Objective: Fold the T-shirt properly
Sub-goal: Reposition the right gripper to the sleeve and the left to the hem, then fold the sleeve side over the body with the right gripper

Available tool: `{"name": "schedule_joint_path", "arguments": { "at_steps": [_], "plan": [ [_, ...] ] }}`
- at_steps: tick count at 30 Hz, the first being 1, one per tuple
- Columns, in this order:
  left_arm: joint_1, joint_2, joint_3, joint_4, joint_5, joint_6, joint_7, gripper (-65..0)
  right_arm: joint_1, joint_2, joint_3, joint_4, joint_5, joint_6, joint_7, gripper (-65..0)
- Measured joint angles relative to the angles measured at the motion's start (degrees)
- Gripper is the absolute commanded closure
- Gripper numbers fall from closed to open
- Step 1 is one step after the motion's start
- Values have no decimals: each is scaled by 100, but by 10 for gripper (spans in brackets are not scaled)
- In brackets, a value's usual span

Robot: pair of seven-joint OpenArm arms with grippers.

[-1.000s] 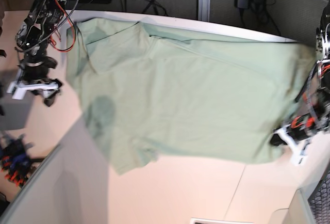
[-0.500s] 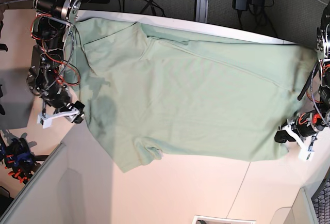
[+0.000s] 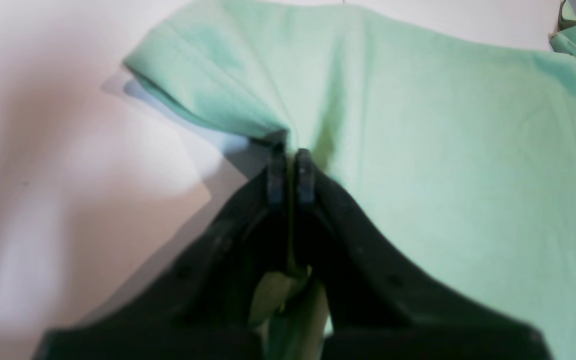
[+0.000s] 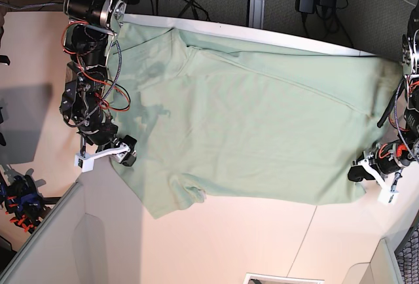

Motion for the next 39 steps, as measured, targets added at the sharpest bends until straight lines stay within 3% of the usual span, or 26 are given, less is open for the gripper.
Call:
{"name": "schedule_joint_path", "arguments": {
  "at_steps": [2, 4, 5, 13, 17, 21, 24, 29, 39],
  "plan": [
    [0, 0, 0, 0, -4, 0, 2, 0, -2, 4, -2, 13, -164, -2, 31, -255],
    [0, -2, 0, 0, -136, 2, 81, 0, -22, 2, -2, 13, -249, -7, 184, -55],
    [0, -2, 0, 0, -238, 2, 160, 0, -37, 2, -2, 11, -264, -9, 236, 0],
    [33, -157, 7, -13, -752, 7, 461, 0, -68, 2, -2, 129, -289, -2, 275, 0],
    [63, -404, 4, -24, -1108, 24, 538, 0, -227, 35, -2, 833, -304, 0, -68, 0],
    [70, -573, 13, 170, -1716, 28, 1270, 0, -632, 92, -2, 1816, -249, 52, -330, 0],
    [146, -643, 26, 713, -2350, 33, 1932, 0, -1080, 195, -4, 2358, 37, 50, -468, 0],
    [667, -846, 26, 2024, -3014, 31, 2721, 0, -1823, 319, -2, 3075, 20, 35, -516, 0],
    [2227, -1204, 37, 4205, -2918, 26, 2826, 0, -2612, 468, 466, 3786, 39, 66, -520, 0]
  ]
}}
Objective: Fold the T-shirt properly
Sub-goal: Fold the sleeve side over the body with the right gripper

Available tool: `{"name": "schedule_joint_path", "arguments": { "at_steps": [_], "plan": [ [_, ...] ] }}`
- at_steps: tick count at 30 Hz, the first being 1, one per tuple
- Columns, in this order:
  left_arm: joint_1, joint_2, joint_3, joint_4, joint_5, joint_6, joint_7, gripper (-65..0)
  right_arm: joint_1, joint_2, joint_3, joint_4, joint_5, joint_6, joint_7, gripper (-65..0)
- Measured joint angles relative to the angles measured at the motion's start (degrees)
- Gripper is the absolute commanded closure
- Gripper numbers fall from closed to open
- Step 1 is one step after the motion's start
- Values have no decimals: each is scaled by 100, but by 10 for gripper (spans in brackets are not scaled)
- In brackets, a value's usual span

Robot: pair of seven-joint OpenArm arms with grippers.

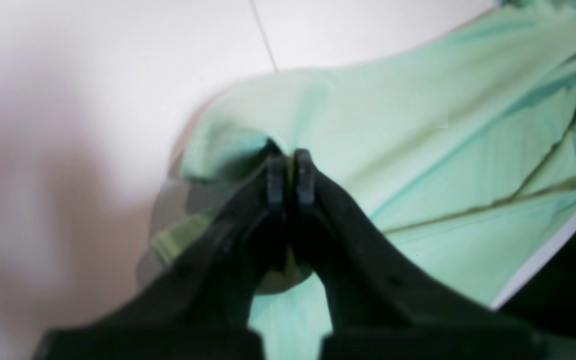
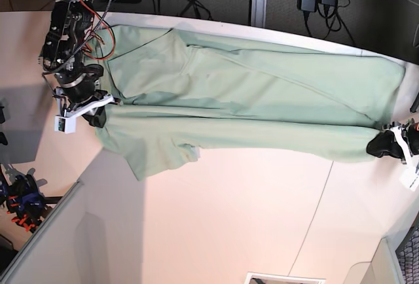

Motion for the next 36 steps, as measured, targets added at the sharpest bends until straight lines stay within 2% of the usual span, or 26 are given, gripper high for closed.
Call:
{"name": "schedule_joint_path", "arguments": {
  "at_steps": [10, 11, 14, 15, 16, 22, 29, 32, 36],
  "plan": [
    [385, -2, 0, 317, 87, 0, -13, 0, -138, -4, 247, 125, 31, 0, -144, 0],
    [428, 0, 0, 317, 90, -2, -7, 0, -138, -4, 247, 125, 9, 0, -146, -70],
    [509, 15, 0, 317, 184, 0, -20, 0, -140, -7, 251, 120, -107, -2, -157, -341],
    [516, 15, 0, 317, 197, 0, -31, 0, -140, -4, 251, 120, -181, -2, -168, -400],
    [520, 17, 0, 317, 203, 0, -68, 0, -138, -4, 251, 120, -203, -2, -168, -431],
    [520, 42, 0, 317, 234, 0, -66, 0, -68, -20, 494, 120, -116, -7, -133, -434],
    [520, 44, 0, 317, 232, 0, -68, 0, 741, -33, 577, -33, -28, -7, -9, -434],
    [520, 42, 0, 317, 238, 0, -85, 0, 1276, -101, 544, -765, -107, -24, 326, -434],
    [520, 44, 0, 323, 227, 0, -105, 0, 2009, -116, 149, -2142, -420, -44, 745, -434]
  ]
}}
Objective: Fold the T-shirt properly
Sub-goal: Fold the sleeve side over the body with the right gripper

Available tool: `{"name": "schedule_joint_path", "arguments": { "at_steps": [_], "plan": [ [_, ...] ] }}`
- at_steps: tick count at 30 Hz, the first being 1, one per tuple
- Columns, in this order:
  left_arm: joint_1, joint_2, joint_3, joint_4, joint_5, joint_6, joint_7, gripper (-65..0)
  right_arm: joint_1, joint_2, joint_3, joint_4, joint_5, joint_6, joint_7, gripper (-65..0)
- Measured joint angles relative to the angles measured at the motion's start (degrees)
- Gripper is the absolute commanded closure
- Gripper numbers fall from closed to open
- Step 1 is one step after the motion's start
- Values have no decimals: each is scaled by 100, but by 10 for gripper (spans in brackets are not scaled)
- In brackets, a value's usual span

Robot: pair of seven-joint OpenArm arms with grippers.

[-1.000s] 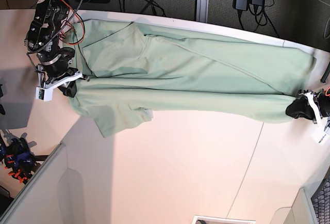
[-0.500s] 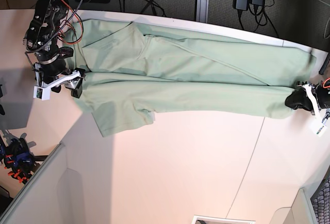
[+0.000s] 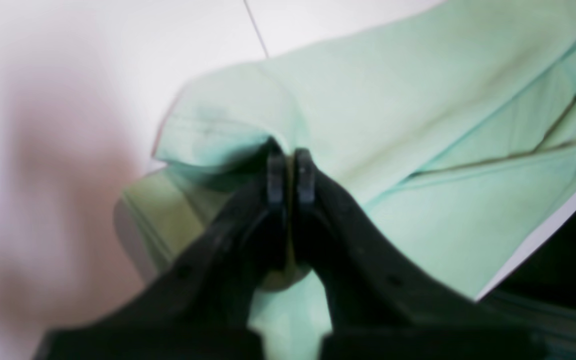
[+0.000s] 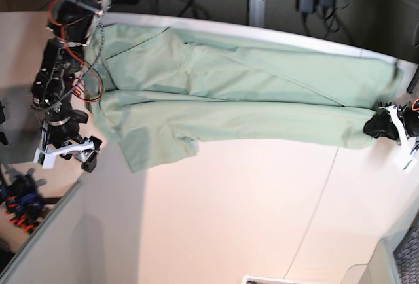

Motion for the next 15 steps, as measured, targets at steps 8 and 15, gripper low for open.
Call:
{"name": "schedule_joint_path", "arguments": {
  "at_steps": [8, 15],
  "plan": [
    [0, 0, 0, 0, -42, 0, -2, 0, 251, -13, -1102, -1252, -190, 0, 258, -433],
    [0, 0, 0, 0, -57, 0, -2, 0, 140, -83, -1333, -1241, -76, 46, 428, -432]
  ]
}}
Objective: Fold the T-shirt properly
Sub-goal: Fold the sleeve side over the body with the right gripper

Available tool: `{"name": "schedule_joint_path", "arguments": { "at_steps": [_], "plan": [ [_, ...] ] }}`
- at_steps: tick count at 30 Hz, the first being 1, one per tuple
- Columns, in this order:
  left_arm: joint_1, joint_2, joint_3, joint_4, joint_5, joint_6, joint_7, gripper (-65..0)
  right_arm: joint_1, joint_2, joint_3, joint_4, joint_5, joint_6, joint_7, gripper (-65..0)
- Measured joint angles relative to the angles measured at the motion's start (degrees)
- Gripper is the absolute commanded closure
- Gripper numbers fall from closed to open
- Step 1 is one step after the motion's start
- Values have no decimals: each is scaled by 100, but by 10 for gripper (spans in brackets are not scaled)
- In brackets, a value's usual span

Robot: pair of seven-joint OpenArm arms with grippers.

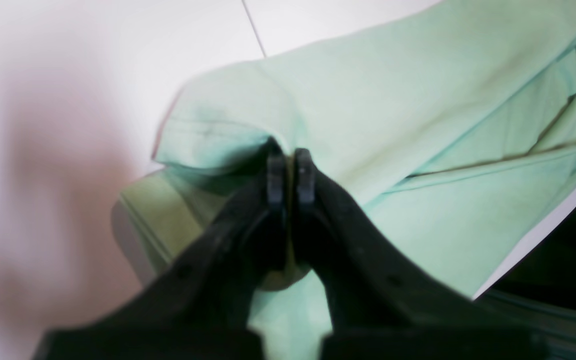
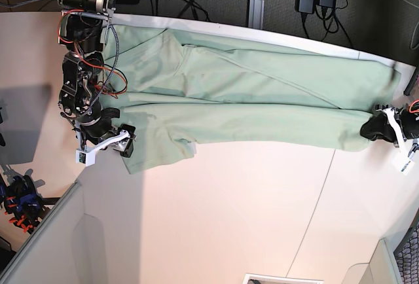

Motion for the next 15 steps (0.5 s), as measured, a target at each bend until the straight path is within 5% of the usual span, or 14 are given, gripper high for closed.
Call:
{"name": "schedule_joint_path", "arguments": {
  "at_steps": [10, 15],
  "plan": [
    [0, 2, 0, 0, 0, 0, -66, 0, 2, -516, 4, 33, -11, 271, 85, -422],
    [0, 2, 0, 0, -2, 0, -68, 0, -7, -518, 4, 50, -94, 271, 57, -110]
  ]
}}
